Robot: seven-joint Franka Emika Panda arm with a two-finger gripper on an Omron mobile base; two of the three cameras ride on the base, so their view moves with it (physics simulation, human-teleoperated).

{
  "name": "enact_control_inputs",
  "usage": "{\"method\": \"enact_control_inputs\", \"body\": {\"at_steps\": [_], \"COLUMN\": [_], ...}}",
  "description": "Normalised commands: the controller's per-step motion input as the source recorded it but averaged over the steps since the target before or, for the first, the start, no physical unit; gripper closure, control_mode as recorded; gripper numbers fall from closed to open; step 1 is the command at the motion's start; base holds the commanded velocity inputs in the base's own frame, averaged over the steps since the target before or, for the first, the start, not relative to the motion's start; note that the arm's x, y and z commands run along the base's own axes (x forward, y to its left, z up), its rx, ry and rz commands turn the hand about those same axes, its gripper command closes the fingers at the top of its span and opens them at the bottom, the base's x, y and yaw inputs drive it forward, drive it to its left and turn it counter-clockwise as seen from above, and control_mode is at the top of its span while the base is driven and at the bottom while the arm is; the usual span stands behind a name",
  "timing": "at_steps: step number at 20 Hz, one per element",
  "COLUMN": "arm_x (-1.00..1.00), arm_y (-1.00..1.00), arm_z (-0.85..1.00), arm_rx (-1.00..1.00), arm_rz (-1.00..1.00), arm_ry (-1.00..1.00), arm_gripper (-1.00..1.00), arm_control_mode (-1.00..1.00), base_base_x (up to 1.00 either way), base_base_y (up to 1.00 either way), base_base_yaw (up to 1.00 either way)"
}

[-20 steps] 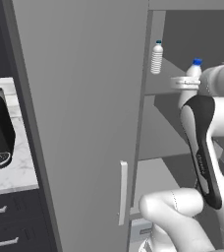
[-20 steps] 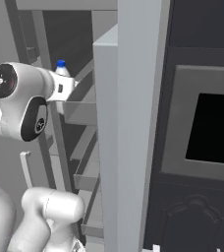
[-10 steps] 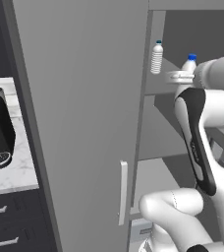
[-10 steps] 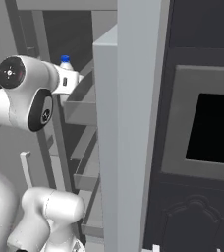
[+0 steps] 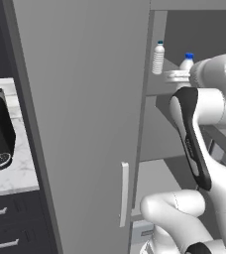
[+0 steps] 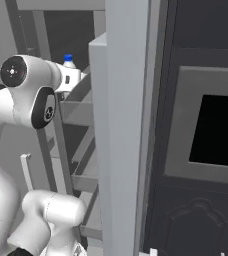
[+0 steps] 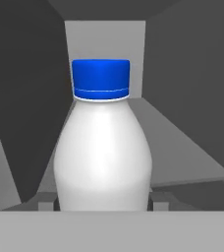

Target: Take the bottled waters from the counter and place them in the freezer to freeze. Close the freezer door after placing the bottles.

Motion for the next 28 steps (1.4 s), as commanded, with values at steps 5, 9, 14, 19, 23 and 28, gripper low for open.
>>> {"method": "enact_control_inputs", "body": {"at_steps": [5,9,14,19,23,28], "arm_x": [0.09,0.0,-0.05,-0.1,-0.15,-0.1], "arm_y": [-0.08,-0.03,-0.14,-0.17,-0.2,-0.15], "arm_z": [0.0,0.0,0.04,0.08,0.11,0.12], "arm_rx": [0.0,0.0,0.0,0.0,0.0,0.0], "arm_rz": [0.05,0.04,0.03,0.01,0.0,0.0], "arm_ry": [0.0,-0.01,-0.03,-0.04,-0.04,0.0], "arm_gripper": [1.0,1.0,1.0,1.0,1.0,1.0], "arm_control_mode": [-1.0,-1.0,-1.0,-1.0,-1.0,-1.0], "base_base_x": [0.0,0.0,0.0,0.0,0.0,0.0], "base_base_y": [0.0,0.0,0.0,0.0,0.0,0.0], "base_base_yaw": [0.0,0.0,0.0,0.0,0.0,0.0]}}
